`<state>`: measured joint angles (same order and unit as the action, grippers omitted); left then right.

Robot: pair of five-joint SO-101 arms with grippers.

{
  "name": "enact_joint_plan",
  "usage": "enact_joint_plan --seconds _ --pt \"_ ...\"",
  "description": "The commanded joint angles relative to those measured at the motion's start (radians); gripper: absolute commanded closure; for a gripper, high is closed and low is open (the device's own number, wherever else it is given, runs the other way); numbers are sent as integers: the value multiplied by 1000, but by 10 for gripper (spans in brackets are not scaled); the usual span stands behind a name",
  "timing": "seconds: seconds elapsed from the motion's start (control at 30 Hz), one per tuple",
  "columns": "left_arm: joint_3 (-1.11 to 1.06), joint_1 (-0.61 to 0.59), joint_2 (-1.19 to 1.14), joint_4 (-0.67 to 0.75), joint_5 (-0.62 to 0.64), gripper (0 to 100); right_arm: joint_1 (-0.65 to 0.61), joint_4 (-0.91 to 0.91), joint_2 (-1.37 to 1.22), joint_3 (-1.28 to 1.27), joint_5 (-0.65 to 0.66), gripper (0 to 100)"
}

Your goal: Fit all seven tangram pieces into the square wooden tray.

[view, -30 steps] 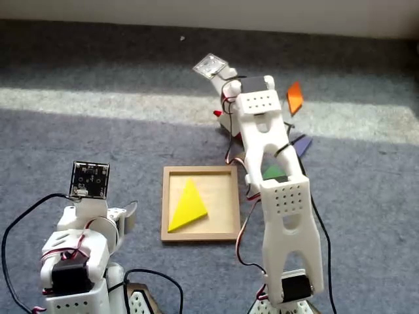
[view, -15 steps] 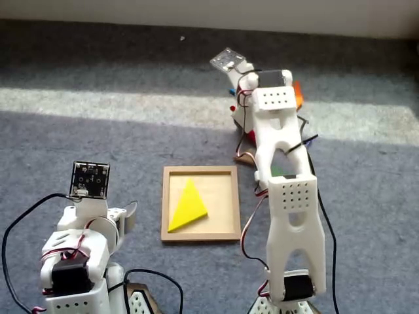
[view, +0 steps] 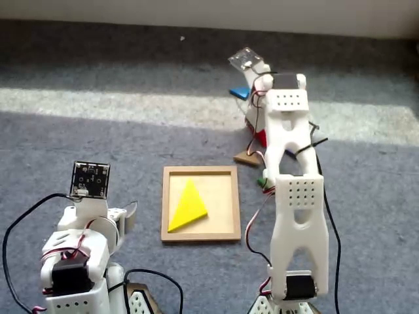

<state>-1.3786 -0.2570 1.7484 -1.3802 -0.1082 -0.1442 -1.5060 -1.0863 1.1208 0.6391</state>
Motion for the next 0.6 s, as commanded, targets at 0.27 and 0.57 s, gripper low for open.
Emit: enact_joint_plan --seconds 0.27,0.57 --pt "-12 -10 10 46 8 708 10 -262 -45 401 -8 991" --pt "-62 -10 10 137 8 708 13 -263 -33 478 -9 991"
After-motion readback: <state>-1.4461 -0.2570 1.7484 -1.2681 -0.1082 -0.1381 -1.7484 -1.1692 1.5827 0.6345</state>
